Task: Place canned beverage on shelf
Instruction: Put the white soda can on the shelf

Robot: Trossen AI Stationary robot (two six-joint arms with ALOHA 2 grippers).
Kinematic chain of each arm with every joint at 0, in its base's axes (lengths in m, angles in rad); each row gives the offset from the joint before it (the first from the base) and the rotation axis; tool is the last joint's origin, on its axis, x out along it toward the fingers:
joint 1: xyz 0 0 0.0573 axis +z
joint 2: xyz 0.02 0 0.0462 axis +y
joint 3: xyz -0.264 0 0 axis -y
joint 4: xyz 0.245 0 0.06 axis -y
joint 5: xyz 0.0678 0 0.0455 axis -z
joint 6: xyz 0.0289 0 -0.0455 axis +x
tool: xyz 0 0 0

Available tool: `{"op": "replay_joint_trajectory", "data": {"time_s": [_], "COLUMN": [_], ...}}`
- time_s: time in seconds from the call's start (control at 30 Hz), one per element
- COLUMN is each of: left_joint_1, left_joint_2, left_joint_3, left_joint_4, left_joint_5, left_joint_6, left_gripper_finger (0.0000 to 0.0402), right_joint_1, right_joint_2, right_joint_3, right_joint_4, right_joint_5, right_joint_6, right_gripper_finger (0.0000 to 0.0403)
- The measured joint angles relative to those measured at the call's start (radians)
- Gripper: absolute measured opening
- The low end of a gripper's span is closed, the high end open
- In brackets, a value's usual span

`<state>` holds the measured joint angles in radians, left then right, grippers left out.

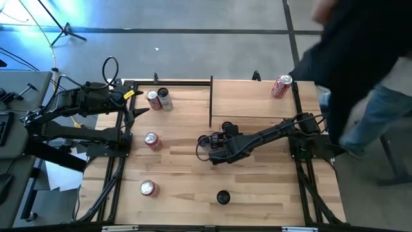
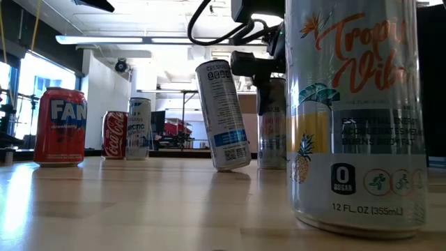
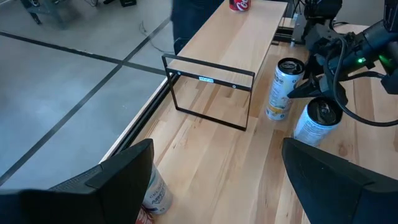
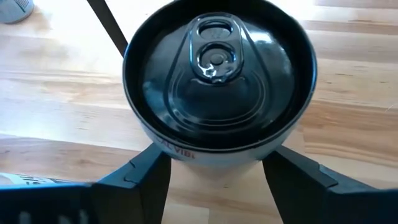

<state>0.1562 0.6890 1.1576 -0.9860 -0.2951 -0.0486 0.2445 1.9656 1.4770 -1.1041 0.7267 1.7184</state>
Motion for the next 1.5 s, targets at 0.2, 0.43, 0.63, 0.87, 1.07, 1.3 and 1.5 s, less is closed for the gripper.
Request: {"op": "replay_joint_trajectory", "data": {"time_s": [0.2,0.43,0.63,0.87,1.07,1.3,1.5], "left_joint_1": [0.0,0.0,0.0,0.0,0.0,0.0,0.0], "left_joint_2": [0.0,0.0,0.0,0.0,0.0,0.0,0.0], "left_joint_3": [0.0,0.0,0.0,0.0,0.0,0.0,0.0], "left_joint_4": [0.0,0.0,0.0,0.0,0.0,0.0,0.0], "left_joint_5": [0.0,0.0,0.0,0.0,0.0,0.0,0.0], "left_joint_6": [0.0,0.0,0.0,0.0,0.0,0.0,0.0], "left_gripper_finger": [0.0335,0.0335,0.0335,0.0335,0.0335,0.0335,0.0335], "right_joint_1": [0.028,0.079,0.123,0.158,0.163,0.169,0.195], "right_joint_2": [-0.004,-0.011,-0.017,-0.045,-0.055,-0.056,-0.056], "right_joint_3": [0.001,0.004,0.008,0.009,0.009,0.009,0.007], "right_joint_4": [-0.065,-0.176,-0.208,-0.252,-0.245,-0.231,-0.21], "right_joint_5": [-0.027,-0.062,-0.081,-0.08,-0.08,-0.053,0.015], "right_joint_6": [0.017,0.086,0.126,0.176,0.152,0.124,0.158], "right_gripper_finger": [0.0216,0.021,0.0166,0.0096,0.0087,0.0117,0.015]}}
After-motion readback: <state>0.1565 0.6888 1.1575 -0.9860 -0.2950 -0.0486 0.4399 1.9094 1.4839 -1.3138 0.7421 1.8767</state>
